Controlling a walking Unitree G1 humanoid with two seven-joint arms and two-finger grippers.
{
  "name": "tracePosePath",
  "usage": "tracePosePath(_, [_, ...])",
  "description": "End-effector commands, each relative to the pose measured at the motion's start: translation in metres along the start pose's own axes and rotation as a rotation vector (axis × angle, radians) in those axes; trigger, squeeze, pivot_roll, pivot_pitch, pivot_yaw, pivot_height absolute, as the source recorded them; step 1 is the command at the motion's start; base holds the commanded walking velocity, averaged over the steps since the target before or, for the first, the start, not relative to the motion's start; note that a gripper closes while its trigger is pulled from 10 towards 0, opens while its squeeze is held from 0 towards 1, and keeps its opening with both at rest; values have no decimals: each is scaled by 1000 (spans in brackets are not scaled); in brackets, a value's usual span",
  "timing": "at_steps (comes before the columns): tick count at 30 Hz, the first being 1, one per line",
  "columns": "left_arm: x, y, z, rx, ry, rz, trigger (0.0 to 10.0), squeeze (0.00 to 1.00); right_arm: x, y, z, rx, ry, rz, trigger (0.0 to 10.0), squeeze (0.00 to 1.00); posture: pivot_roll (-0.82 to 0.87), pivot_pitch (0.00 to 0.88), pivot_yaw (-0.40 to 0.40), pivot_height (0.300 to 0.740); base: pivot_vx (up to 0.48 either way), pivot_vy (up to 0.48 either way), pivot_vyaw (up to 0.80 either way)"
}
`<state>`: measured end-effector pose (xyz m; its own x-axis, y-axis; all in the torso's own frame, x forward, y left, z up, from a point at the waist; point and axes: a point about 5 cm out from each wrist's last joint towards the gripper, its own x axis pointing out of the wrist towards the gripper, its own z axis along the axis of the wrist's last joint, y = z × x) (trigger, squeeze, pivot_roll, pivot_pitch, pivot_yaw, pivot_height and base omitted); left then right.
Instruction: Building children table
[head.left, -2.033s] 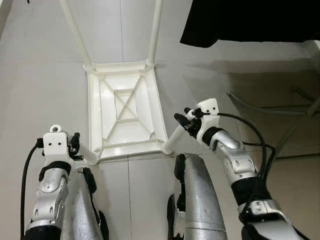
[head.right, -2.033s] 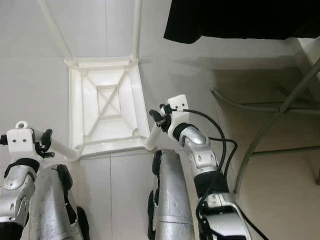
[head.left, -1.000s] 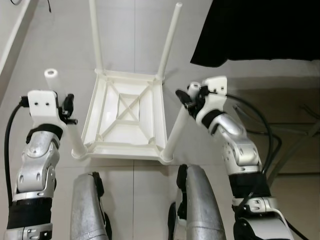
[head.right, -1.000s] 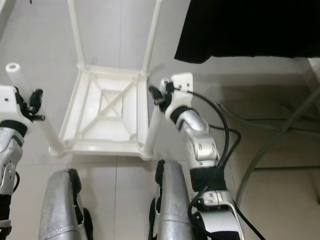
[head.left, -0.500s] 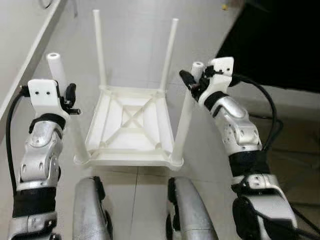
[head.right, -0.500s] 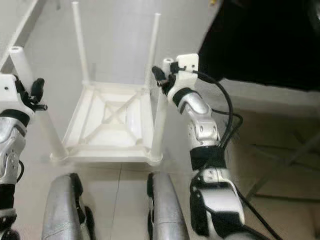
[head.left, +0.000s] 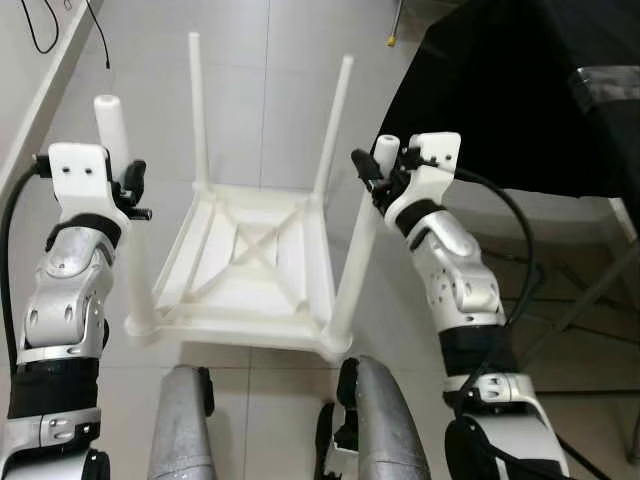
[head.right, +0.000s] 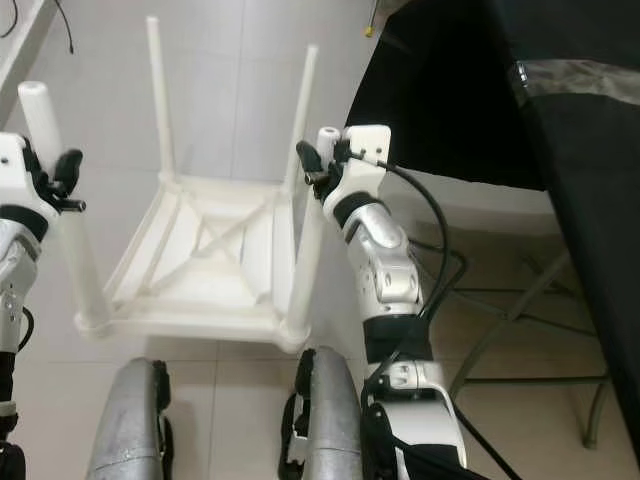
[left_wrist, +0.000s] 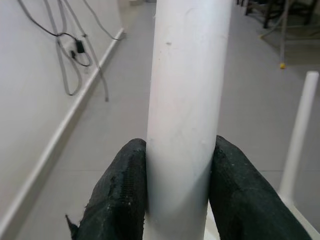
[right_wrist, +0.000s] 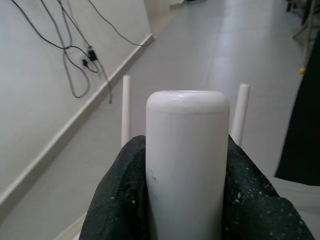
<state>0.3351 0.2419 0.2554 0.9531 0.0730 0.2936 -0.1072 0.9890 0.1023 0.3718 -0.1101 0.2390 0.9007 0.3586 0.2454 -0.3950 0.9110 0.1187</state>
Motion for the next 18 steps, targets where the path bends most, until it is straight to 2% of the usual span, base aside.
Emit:
tracePosePath(1, [6,-42,59,-35,-270,-211,10000,0,10,54,-3,1,0,218,10000,0,65,134,-69,670,0,0,0])
tracePosePath(6, [11,-38,70,-14,-299,-187,10000,0,12,58,-2,-10,-16,233,10000,0,72,118,-66,690,0,0,0])
tracePosePath(11, [15,-41,101,18,-384,-204,10000,0,13,67,3,-4,-51,250,10000,0,91,66,-55,710,0,0,0])
tracePosePath(18, [15,-53,102,13,-388,-238,10000,0,15,73,5,-12,-73,250,10000,0,98,30,-49,730,0,0,0])
